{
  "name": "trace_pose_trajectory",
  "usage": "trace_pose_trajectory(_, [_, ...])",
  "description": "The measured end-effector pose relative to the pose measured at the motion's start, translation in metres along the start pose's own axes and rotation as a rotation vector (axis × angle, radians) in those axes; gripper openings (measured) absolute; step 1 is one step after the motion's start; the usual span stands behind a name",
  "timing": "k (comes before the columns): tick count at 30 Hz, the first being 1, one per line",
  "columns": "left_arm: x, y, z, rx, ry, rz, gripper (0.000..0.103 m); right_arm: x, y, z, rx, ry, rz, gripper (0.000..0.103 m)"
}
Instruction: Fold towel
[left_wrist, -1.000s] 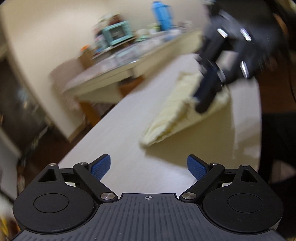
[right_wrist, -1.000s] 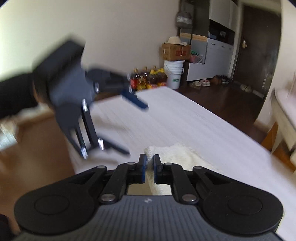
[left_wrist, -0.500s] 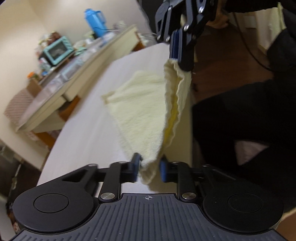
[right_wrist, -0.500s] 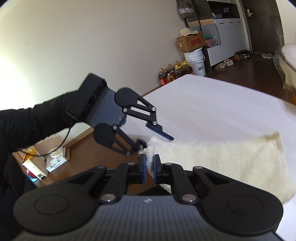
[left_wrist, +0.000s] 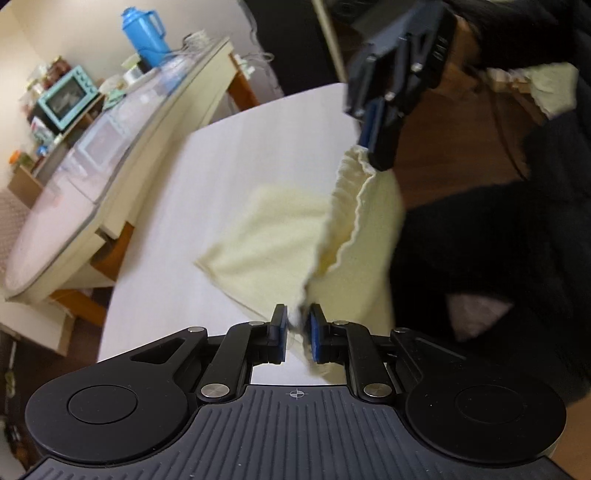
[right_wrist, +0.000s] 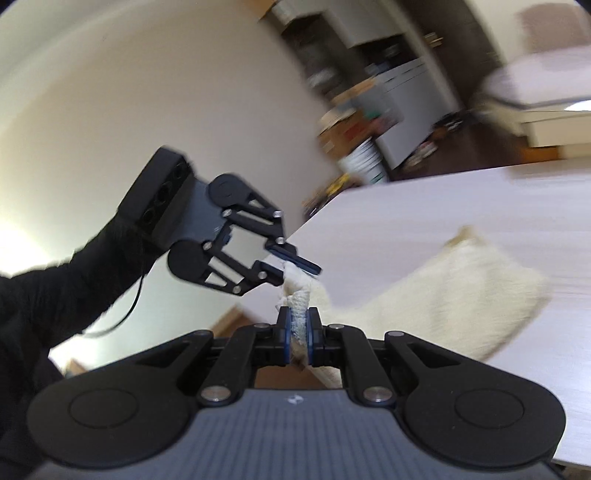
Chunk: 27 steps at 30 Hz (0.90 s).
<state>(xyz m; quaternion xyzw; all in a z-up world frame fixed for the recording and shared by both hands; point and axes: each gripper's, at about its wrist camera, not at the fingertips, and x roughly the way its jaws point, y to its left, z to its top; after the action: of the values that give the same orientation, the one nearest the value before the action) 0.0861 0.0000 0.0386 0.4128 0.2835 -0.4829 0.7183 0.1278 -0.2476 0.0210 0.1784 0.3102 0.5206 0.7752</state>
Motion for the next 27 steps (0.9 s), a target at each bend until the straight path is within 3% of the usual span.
trace_pose_trajectory(4, [0.034,0.03,0.022,-0.011,0.015,0.001,0.013,-0.006,-0.041,0.005,0.1,-0.08,-0.061,0.009])
trace_pose_trajectory(10, [0.075,0.059,0.036,-0.051,0.035,-0.007,0.014,0.0,-0.082,0.007,0.196,-0.105,-0.139,0.009])
trace_pose_trajectory(13, [0.09,0.071,0.037,-0.083,0.047,-0.014,0.017,0.0,-0.093,-0.004,0.233,-0.092,-0.182,0.014])
trace_pose_trajectory(16, [0.102,0.081,0.034,-0.122,0.049,-0.008,0.03,-0.001,-0.101,-0.006,0.242,-0.084,-0.209,0.019])
trace_pose_trajectory(19, [0.103,0.088,0.03,-0.164,0.029,0.01,0.04,-0.019,-0.096,-0.009,0.208,-0.131,-0.239,0.02])
trace_pose_trajectory(22, [0.1,0.094,0.025,-0.217,0.002,0.031,0.046,-0.028,-0.089,-0.007,0.155,-0.172,-0.3,0.035])
trace_pose_trajectory(27, [0.102,0.098,0.022,-0.266,-0.016,0.067,0.056,-0.032,-0.061,-0.012,-0.008,-0.153,-0.34,0.033])
